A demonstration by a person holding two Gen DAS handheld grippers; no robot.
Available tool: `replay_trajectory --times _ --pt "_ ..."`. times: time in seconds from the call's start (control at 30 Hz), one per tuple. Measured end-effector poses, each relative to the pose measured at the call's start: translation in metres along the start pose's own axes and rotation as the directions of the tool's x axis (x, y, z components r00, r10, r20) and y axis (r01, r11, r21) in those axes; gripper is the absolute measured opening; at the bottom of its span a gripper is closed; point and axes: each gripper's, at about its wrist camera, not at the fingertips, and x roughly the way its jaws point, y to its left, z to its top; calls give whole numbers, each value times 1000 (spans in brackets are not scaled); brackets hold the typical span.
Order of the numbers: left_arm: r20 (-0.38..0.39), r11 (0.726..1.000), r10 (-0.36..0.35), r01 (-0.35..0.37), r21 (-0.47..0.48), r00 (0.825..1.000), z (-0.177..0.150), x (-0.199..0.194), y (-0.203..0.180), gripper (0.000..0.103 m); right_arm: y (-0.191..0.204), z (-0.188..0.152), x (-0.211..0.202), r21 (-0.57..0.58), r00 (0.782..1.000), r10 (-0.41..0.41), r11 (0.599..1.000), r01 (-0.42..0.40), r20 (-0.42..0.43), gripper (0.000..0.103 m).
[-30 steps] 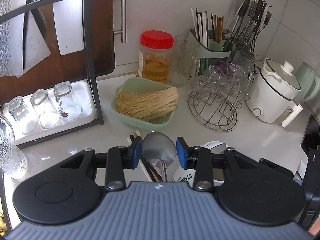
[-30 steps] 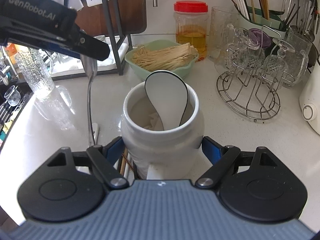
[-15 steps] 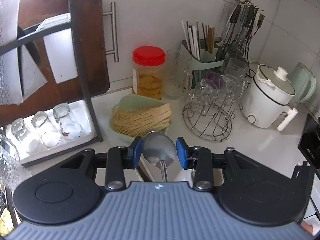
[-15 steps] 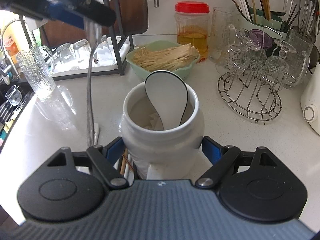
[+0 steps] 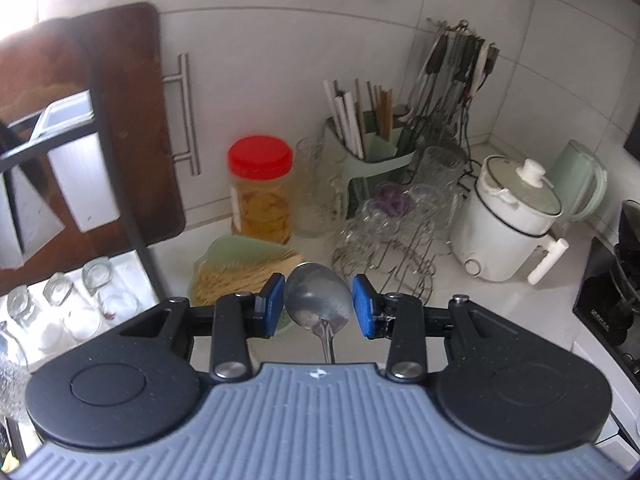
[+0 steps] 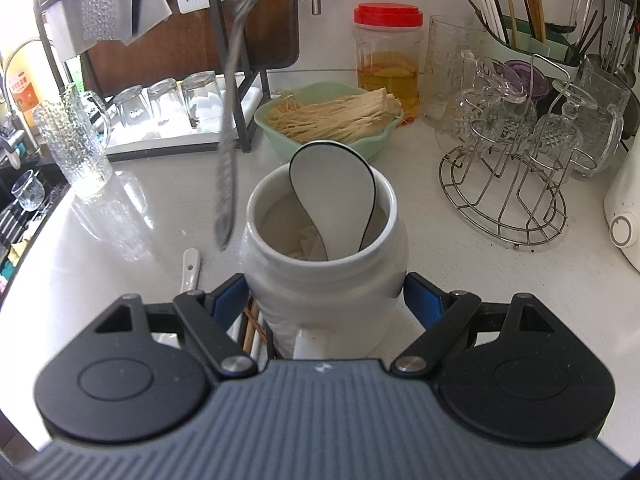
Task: Organize utensils
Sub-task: 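Lift the metal spoon with the left gripper and carry it to the jar, then lower the metal spoon into the white jar and open the left gripper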
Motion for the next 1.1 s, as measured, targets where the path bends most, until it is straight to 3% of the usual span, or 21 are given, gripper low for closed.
replay_trajectory --times 0.3,0.47,0.8,1.1 --pt "42 999 -17 15 41 999 12 6 -16 42 0 0 0 0 1000 0 1000 0 1 87" --pt "26 998 -12 10 68 1000 9 13 -21 42 1 1 1 -1 1000 3 1000 -3 6 87" --pt "-89 999 -43 45 19 995 -14 9 -14 42 0 0 1 -3 1000 5 1000 -5 6 87" --pt "-248 997 -77 70 -35 966 -24 8 -4 42 1 0 1 -4 1000 5 1000 -5 9 87"
